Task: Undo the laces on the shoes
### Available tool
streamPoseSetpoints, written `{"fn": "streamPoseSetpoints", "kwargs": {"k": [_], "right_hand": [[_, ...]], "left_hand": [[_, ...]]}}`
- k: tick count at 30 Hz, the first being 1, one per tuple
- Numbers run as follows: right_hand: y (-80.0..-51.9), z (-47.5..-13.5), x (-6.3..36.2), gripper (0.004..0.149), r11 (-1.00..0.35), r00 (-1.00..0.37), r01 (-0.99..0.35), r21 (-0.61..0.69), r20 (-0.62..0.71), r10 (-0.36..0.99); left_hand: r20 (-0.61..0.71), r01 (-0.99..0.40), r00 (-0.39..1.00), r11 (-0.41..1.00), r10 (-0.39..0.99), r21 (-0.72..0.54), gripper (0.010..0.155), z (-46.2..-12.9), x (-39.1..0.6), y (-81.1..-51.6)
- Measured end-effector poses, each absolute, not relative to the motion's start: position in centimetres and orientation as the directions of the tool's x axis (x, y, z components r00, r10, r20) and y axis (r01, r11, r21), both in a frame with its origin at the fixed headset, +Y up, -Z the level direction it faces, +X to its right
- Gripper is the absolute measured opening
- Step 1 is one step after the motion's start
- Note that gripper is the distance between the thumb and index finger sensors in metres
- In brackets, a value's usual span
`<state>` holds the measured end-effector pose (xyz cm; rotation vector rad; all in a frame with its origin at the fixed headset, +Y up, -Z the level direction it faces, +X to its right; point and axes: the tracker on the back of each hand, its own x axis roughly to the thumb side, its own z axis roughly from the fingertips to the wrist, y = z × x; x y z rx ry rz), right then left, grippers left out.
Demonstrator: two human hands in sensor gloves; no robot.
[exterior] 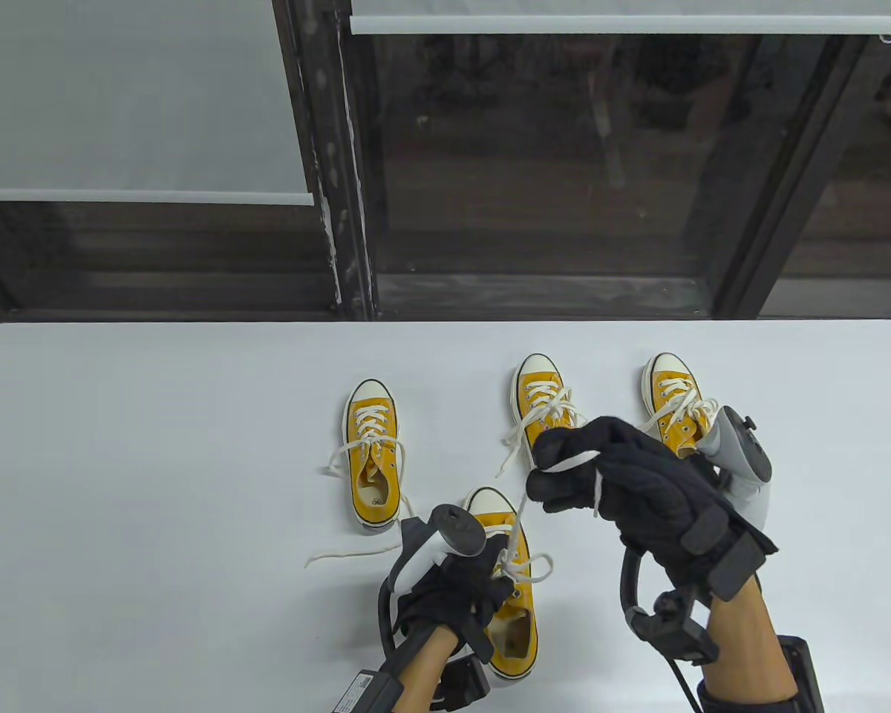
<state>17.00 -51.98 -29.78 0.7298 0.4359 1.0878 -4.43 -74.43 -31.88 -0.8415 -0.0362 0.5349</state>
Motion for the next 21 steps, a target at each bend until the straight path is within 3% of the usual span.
{"fn": "streamPoseSetpoints", "kwargs": {"k": [4, 7, 10, 13, 17, 21], "right_hand": [[-51.1, -29.5, 17.6, 0.039, 0.09, 0.242, -0.747, 0.658, 0.144, 0.959], [-51.4, -29.6, 18.1, 0.039, 0.101, 0.24, -0.769, 0.632, 0.139, 0.961], [-52.0, -29.8, 18.8, 0.04, 0.086, 0.21, -0.786, 0.612, 0.133, 0.969], [-52.4, -29.7, 19.6, 0.04, 0.037, 0.137, -0.837, 0.546, 0.144, 0.98], [-53.2, -29.5, 21.1, 0.04, -0.214, -0.163, -0.906, 0.365, 0.166, 0.972], [-55.7, -29.6, 22.2, 0.038, -0.521, -0.513, -0.84, 0.154, 0.088, 0.854]], "left_hand": [[-0.18, -0.445, 0.863, 0.543, 0.472, -0.712, 0.062, -32.0, -4.5, -74.2], [-0.183, -0.491, 0.833, 0.544, 0.523, -0.68, 0.06, -32.0, -4.9, -73.2], [-0.177, -0.537, 0.806, 0.572, 0.565, -0.62, 0.045, -31.8, -5.4, -72.0], [-0.175, -0.567, 0.789, 0.587, 0.589, -0.578, 0.042, -31.7, -6.0, -71.3], [-0.21, -0.647, 0.716, 0.52, 0.666, -0.558, 0.042, -31.7, -7.1, -71.1], [-0.241, -0.726, 0.623, 0.435, 0.744, -0.533, 0.042, -31.8, -8.3, -70.9]]}}
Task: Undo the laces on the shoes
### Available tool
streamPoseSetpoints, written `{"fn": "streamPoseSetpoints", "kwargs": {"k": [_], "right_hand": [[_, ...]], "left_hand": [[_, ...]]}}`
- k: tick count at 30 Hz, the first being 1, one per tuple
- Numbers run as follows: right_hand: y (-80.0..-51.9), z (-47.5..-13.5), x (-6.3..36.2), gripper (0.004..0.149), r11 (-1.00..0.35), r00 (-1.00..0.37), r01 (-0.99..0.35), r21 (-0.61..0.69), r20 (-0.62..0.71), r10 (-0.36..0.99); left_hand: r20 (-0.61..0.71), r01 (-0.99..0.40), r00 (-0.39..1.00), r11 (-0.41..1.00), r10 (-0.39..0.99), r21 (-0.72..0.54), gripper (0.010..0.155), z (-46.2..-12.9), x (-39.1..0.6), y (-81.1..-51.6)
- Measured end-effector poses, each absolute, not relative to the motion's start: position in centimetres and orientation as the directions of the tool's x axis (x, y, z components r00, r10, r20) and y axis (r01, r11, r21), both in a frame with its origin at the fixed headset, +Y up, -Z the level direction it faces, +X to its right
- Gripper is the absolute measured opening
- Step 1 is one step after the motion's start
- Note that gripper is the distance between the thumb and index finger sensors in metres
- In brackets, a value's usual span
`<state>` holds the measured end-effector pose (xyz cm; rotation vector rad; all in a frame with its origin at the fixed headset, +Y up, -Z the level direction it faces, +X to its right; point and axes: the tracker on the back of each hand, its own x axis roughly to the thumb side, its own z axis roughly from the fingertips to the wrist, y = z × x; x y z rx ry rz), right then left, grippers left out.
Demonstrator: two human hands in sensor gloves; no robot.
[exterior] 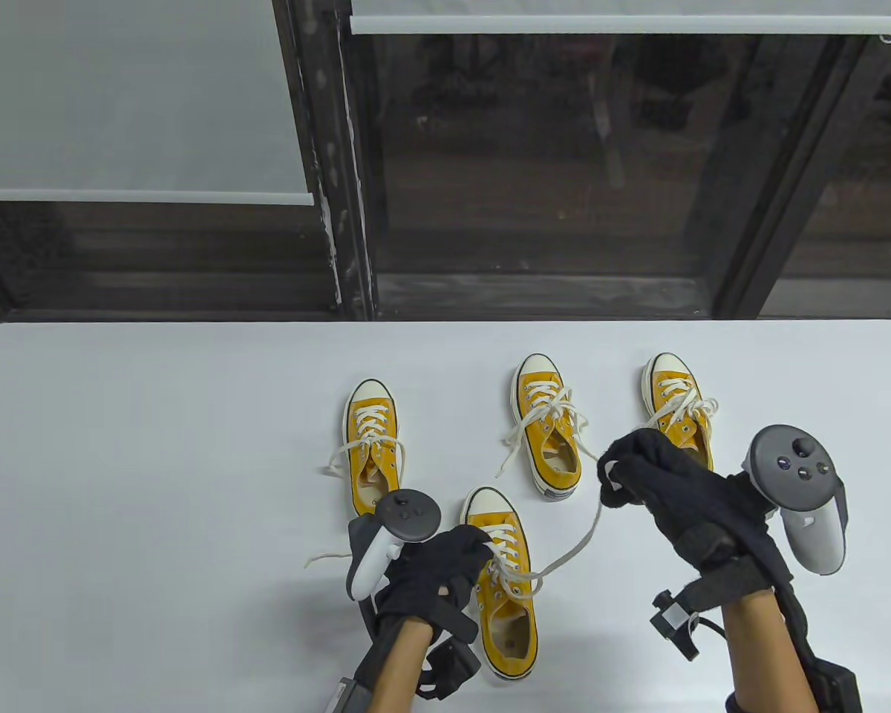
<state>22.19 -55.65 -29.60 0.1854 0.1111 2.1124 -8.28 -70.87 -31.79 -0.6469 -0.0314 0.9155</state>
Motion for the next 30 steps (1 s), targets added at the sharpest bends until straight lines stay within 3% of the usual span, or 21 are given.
{"fn": "streamPoseSetpoints", "kwargs": {"k": [3, 6, 10, 12, 14, 17, 18, 21, 24, 30], "right_hand": [[-59.1, -30.1, 22.7, 0.037, -0.703, -0.703, -0.71, 0.034, -0.062, 0.708], [-61.9, -30.1, 22.5, 0.054, -0.799, -0.798, -0.599, 0.052, -0.122, 0.59], [-63.3, -28.8, 20.3, 0.054, -0.669, -0.672, -0.739, 0.081, -0.026, 0.74], [-63.4, -28.4, 18.6, 0.047, -0.601, -0.609, -0.777, 0.19, 0.015, 0.793], [-64.3, -28.3, 16.0, 0.045, -0.518, -0.571, -0.723, 0.458, 0.026, 0.82], [-66.2, -28.5, 13.1, 0.046, -0.491, -0.671, -0.517, 0.701, 0.023, 0.741], [-66.9, -28.7, 12.3, 0.047, -0.527, -0.739, -0.459, 0.715, 0.023, 0.673], [-67.7, -29.4, 11.3, 0.047, -0.756, -0.902, -0.359, 0.547, 0.005, 0.432], [-68.0, -30.0, 11.0, 0.048, -0.859, -0.96, -0.262, 0.439, -0.029, 0.278], [-69.6, -31.1, 10.8, 0.057, -0.821, -0.93, -0.353, 0.449, -0.072, 0.361]], "left_hand": [[-0.263, -0.773, 0.547, 0.358, 0.795, -0.524, 0.042, -31.9, -9.0, -70.8], [-0.285, -0.807, 0.449, 0.248, 0.847, -0.536, 0.042, -32.0, -9.3, -71.1], [-0.311, -0.83, 0.316, 0.102, 0.897, -0.548, 0.043, -32.1, -9.5, -71.3], [-0.312, -0.834, 0.253, 0.043, 0.916, -0.55, 0.043, -32.1, -9.7, -71.3], [-0.301, -0.831, 0.19, -0.01, 0.934, -0.556, 0.042, -32.2, -9.8, -71.1], [-0.293, -0.834, 0.12, -0.063, 0.949, -0.548, 0.042, -32.2, -9.9, -70.8], [-0.287, -0.83, 0.097, -0.082, 0.953, -0.552, 0.042, -32.2, -10.0, -70.7], [-0.262, -0.831, 0.027, -0.124, 0.965, -0.542, 0.042, -32.2, -10.3, -70.3], [-0.223, -0.842, 0.006, -0.115, 0.975, -0.527, 0.042, -32.2, -10.7, -69.8], [-0.176, -0.835, -0.079, -0.162, 0.981, -0.526, 0.042, -32.2, -11.0, -69.2]]}}
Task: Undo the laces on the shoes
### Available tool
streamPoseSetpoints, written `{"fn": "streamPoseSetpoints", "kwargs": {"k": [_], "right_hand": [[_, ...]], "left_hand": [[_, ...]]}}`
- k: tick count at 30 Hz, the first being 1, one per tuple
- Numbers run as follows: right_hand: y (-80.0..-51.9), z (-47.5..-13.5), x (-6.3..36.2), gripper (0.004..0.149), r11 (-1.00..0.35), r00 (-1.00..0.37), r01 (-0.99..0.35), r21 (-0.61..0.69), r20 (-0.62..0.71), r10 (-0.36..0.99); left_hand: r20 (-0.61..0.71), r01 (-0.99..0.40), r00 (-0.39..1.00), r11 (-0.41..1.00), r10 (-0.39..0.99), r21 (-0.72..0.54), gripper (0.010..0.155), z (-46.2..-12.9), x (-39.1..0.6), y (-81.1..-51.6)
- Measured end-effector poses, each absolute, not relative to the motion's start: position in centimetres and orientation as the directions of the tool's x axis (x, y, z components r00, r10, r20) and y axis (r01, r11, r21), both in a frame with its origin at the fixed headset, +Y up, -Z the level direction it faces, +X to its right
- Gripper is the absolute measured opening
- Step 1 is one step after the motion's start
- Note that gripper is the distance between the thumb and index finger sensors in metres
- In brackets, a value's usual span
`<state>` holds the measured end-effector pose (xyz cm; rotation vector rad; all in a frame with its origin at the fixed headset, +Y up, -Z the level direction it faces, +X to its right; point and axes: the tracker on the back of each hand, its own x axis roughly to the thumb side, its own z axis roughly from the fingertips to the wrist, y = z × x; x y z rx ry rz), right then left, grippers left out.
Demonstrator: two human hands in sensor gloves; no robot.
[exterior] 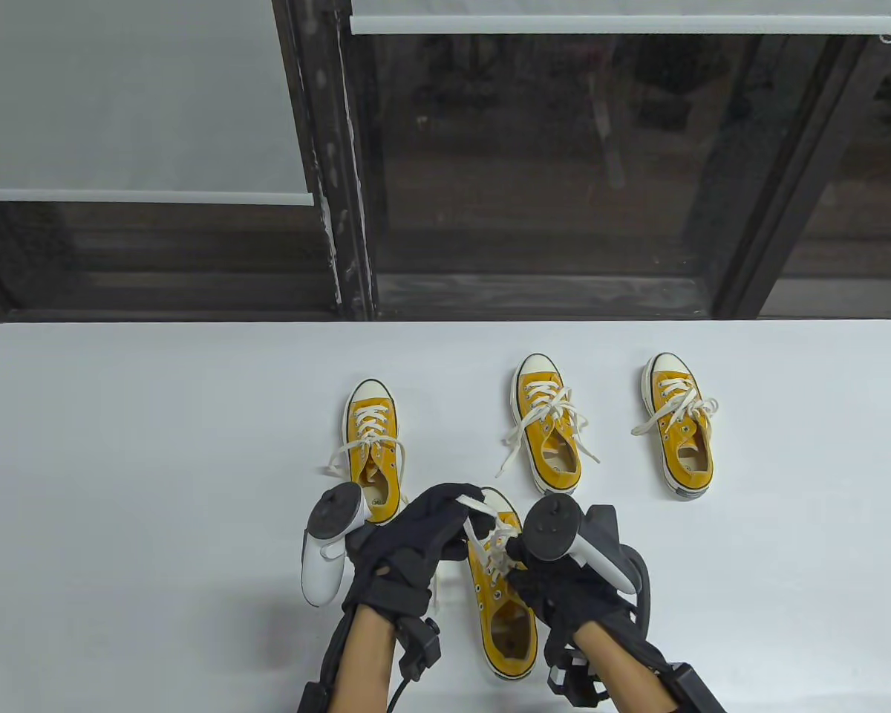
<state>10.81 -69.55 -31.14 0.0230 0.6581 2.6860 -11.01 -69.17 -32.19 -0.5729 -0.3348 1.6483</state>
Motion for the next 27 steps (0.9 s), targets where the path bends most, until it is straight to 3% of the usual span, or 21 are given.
{"fn": "streamPoseSetpoints", "kwargs": {"k": [6, 11, 16, 18, 22, 24, 27], "right_hand": [[-71.2, -31.9, 11.0, 0.053, -0.749, -0.841, -0.535, 0.391, -0.162, 0.516], [-71.9, -32.1, 10.9, 0.037, -0.746, -0.838, -0.539, 0.391, -0.163, 0.521], [-72.2, -32.1, 12.0, 0.036, -0.66, -0.758, -0.644, 0.387, -0.209, 0.617], [-72.4, -32.2, 12.6, 0.037, -0.599, -0.705, -0.699, 0.391, -0.238, 0.668], [-73.2, -32.4, 13.5, 0.037, -0.508, -0.632, -0.762, 0.401, -0.292, 0.718], [-73.4, -32.4, 13.8, 0.037, -0.486, -0.609, -0.781, 0.392, -0.308, 0.731], [-73.4, -32.3, 14.2, 0.037, -0.488, -0.599, -0.791, 0.369, -0.306, 0.74]], "left_hand": [[-0.155, -0.807, -0.137, -0.201, 0.978, -0.555, 0.042, -32.2, -11.0, -69.0], [-0.138, -0.779, -0.198, -0.241, 0.971, -0.578, 0.042, -32.1, -10.9, -68.8], [-0.099, -0.825, -0.201, -0.223, 0.974, -0.519, 0.042, -32.0, -12.5, -68.1], [-0.084, -0.894, -0.117, -0.142, 0.99, -0.425, 0.042, -31.9, -13.8, -67.8], [-0.219, -0.952, 0.296, 0.268, 0.93, -0.15, 0.042, -31.2, -15.9, -67.8], [-0.282, -0.908, 0.418, 0.402, 0.863, -0.116, 0.042, -31.2, -15.7, -68.1], [-0.284, -0.789, 0.611, 0.595, 0.739, -0.151, 0.056, -31.3, -14.3, -67.8]]}}
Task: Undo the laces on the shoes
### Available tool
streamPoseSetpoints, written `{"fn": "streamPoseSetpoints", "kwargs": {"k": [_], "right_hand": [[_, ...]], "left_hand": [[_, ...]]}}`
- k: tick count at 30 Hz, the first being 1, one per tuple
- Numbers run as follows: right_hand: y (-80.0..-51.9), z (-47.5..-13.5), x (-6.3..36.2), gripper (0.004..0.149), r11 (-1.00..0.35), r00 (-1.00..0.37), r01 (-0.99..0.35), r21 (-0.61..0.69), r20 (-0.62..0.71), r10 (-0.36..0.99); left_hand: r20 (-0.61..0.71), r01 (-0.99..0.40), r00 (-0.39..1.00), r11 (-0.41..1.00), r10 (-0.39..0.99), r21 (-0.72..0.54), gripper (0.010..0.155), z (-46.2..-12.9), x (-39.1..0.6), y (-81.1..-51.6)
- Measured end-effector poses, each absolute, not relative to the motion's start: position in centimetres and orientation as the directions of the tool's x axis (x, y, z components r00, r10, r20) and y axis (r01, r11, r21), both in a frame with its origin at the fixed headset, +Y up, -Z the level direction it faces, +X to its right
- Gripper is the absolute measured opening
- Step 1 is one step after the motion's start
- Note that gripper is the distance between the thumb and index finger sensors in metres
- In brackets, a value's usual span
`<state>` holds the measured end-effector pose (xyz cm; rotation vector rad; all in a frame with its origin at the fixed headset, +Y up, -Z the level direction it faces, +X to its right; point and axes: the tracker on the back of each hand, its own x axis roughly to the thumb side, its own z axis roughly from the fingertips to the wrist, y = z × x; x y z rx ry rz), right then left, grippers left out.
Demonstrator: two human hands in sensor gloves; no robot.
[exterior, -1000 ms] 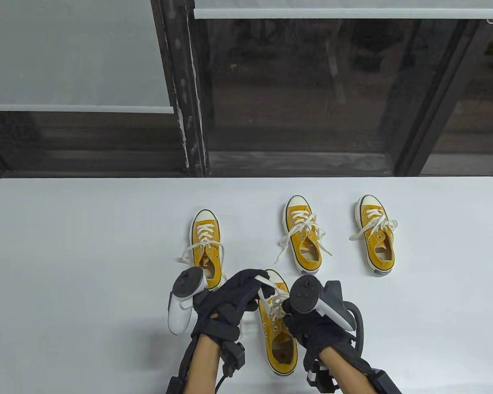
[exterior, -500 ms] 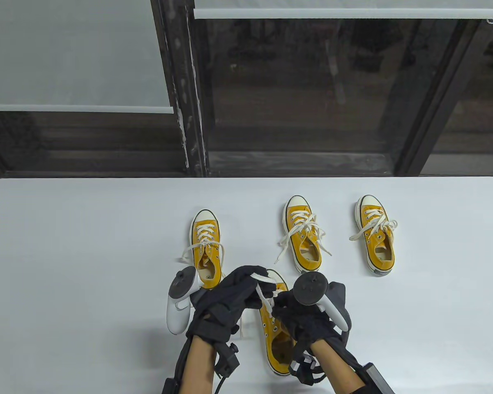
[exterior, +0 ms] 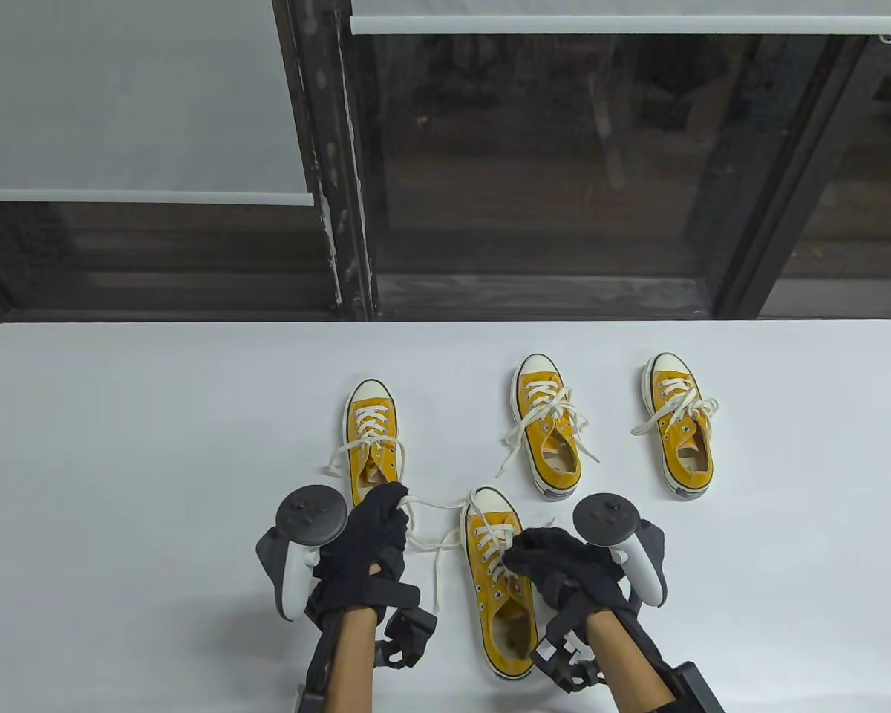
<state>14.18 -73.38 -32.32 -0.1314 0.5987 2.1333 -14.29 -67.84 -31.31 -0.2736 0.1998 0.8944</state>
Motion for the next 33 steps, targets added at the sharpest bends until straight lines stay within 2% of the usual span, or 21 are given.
{"fn": "streamPoseSetpoints", "kwargs": {"k": [2, 4, 6, 8, 14, 16, 18, 20, 22, 24, 25, 27, 30, 33], "right_hand": [[-73.4, -32.3, 14.4, 0.038, -0.479, -0.583, -0.804, 0.352, -0.31, 0.751], [-73.5, -32.3, 14.5, 0.038, -0.46, -0.568, -0.813, 0.357, -0.317, 0.759], [-73.7, -32.3, 14.5, 0.039, -0.43, -0.551, -0.821, 0.377, -0.323, 0.769], [-73.9, -32.4, 14.5, 0.039, -0.379, -0.518, -0.834, 0.401, -0.333, 0.788], [-73.7, -32.3, 14.7, 0.037, -0.319, -0.464, -0.858, 0.402, -0.342, 0.817], [-73.9, -32.4, 14.8, 0.036, -0.333, -0.472, -0.859, 0.389, -0.346, 0.811], [-74.1, -32.4, 14.9, 0.036, -0.284, -0.437, -0.869, 0.405, -0.358, 0.825], [-74.4, -32.4, 14.9, 0.036, -0.263, -0.421, -0.876, 0.404, -0.376, 0.826], [-74.3, -32.3, 15.0, 0.036, -0.319, -0.458, -0.87, 0.376, -0.378, 0.804], [-74.4, -32.2, 15.3, 0.036, -0.463, -0.557, -0.828, 0.318, -0.365, 0.746], [-74.5, -32.2, 15.4, 0.036, -0.479, -0.569, -0.821, 0.31, -0.372, 0.733], [-74.8, -32.2, 15.5, 0.037, -0.416, -0.523, -0.849, 0.326, -0.404, 0.751], [-74.7, -32.3, 15.5, 0.038, -0.384, -0.507, -0.854, 0.351, -0.397, 0.765], [-74.5, -32.4, 15.1, 0.057, -0.365, -0.509, -0.84, 0.402, -0.352, 0.785]], "left_hand": [[-0.225, -0.691, 0.722, 0.7, 0.654, -0.182, 0.063, -31.2, -12.8, -67.4], [-0.156, -0.66, 0.75, 0.715, 0.643, -0.231, 0.065, -31.2, -11.3, -67.3], [-0.116, -0.674, 0.729, 0.677, 0.675, -0.296, 0.062, -31.2, -9.9, -67.9], [-0.114, -0.684, 0.693, 0.6, 0.712, -0.414, 0.052, -31.5, -8.6, -69.2], [-0.155, -0.63, 0.716, 0.535, 0.68, -0.563, 0.058, -32.1, -5.6, -72.3], [-0.175, -0.639, 0.716, 0.533, 0.676, -0.554, 0.056, -32.1, -5.4, -72.6], [-0.181, -0.633, 0.739, 0.578, 0.649, -0.514, 0.043, -32.1, -5.4, -72.8], [-0.199, -0.654, 0.713, 0.536, 0.672, -0.534, 0.042, -32.2, -5.7, -73.0], [-0.237, -0.688, 0.681, 0.495, 0.693, -0.53, 0.04, -32.3, -6.2, -73.5], [-0.262, -0.689, 0.687, 0.495, 0.678, -0.529, 0.04, -32.4, -6.7, -74.0], [-0.275, -0.7, 0.675, 0.477, 0.684, -0.531, 0.04, -32.4, -6.9, -74.2], [-0.3, -0.731, 0.631, 0.418, 0.715, -0.54, 0.04, -32.4, -7.0, -74.5], [-0.266, -0.704, 0.666, 0.468, 0.697, -0.535, 0.04, -32.4, -7.0, -74.1], [-0.23, -0.685, 0.682, 0.496, 0.694, -0.534, 0.039, -32.3, -6.7, -73.6]]}}
